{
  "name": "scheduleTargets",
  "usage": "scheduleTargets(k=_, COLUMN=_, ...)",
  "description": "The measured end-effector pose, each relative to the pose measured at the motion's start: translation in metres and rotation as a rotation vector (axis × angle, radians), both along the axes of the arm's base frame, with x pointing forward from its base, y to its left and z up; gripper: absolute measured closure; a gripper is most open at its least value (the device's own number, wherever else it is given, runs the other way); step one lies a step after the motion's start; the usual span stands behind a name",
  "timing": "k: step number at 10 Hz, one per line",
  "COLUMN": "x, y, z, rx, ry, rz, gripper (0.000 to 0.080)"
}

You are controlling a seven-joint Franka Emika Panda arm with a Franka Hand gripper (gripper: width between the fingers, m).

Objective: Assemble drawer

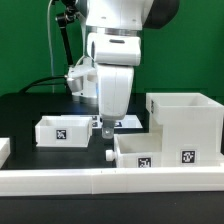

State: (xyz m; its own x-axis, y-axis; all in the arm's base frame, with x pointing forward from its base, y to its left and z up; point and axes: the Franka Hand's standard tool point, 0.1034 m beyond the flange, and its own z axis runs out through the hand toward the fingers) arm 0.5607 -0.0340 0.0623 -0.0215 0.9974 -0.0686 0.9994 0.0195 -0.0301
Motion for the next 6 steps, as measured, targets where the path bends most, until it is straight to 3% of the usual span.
scheduleTargets(k=2, x=0.002, y=-0.021, z=-0.01, rx=0.068, ry=0.007, rz=0.013, gripper=0.0151)
scheduleTargets(k=6, x=0.017, y=-0.034, z=-0.026, rx=0.164, ry=0.023, rz=0.014, gripper=0.0151)
